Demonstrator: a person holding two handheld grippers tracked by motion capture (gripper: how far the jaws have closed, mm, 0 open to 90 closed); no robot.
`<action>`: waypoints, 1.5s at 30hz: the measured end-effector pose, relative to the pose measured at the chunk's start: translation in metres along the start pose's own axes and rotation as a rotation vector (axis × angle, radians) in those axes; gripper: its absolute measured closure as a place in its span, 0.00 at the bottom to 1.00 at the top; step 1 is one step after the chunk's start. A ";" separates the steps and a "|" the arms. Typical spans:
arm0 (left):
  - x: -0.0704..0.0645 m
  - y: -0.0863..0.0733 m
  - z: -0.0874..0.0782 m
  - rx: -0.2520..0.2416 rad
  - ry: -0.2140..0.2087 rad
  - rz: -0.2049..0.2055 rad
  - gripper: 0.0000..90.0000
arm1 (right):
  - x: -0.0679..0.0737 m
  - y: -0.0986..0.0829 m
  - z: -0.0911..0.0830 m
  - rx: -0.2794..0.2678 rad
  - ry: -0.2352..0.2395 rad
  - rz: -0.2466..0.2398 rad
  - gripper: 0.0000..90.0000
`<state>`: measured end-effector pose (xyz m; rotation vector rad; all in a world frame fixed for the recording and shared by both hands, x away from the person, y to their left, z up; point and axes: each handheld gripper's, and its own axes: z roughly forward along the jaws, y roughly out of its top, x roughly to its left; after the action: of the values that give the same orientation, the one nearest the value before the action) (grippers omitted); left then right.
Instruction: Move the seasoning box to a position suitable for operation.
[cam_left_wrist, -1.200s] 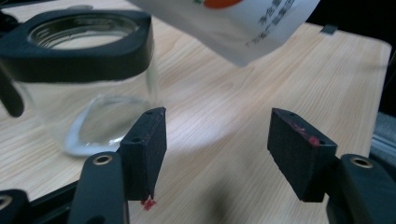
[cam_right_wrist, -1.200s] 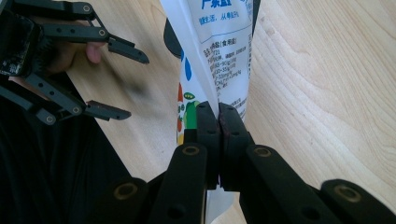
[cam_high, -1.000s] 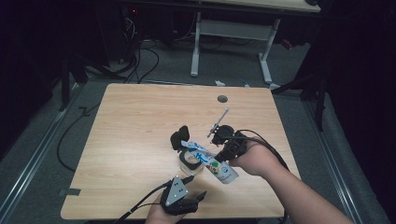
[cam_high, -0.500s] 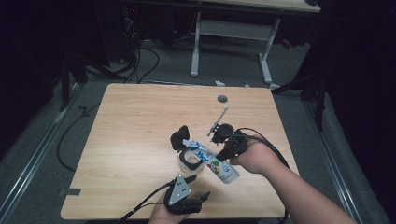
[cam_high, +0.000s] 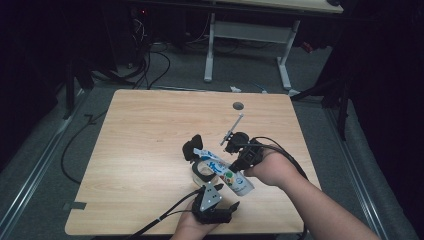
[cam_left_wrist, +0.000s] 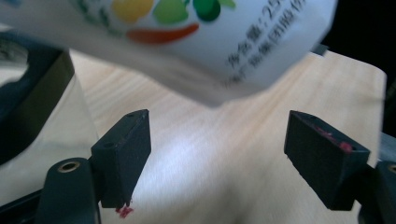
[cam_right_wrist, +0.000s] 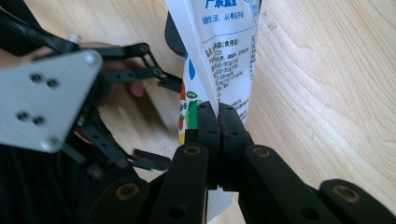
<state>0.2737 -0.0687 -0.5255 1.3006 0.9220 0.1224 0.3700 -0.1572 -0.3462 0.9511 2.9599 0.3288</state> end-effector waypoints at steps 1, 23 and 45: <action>0.000 0.000 0.003 -0.004 0.007 0.001 0.27 | 0.000 0.000 0.000 -0.003 0.001 -0.001 1.00; 0.002 0.006 0.015 -0.051 -0.012 -0.026 0.29 | 0.011 0.005 -0.005 -0.035 0.010 -0.008 1.00; -0.007 0.003 0.003 -0.074 -0.013 0.065 0.55 | 0.011 0.002 -0.007 -0.044 0.005 0.010 1.00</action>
<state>0.2721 -0.0738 -0.5190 1.2612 0.8567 0.1963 0.3618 -0.1508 -0.3379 0.9614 2.9401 0.3947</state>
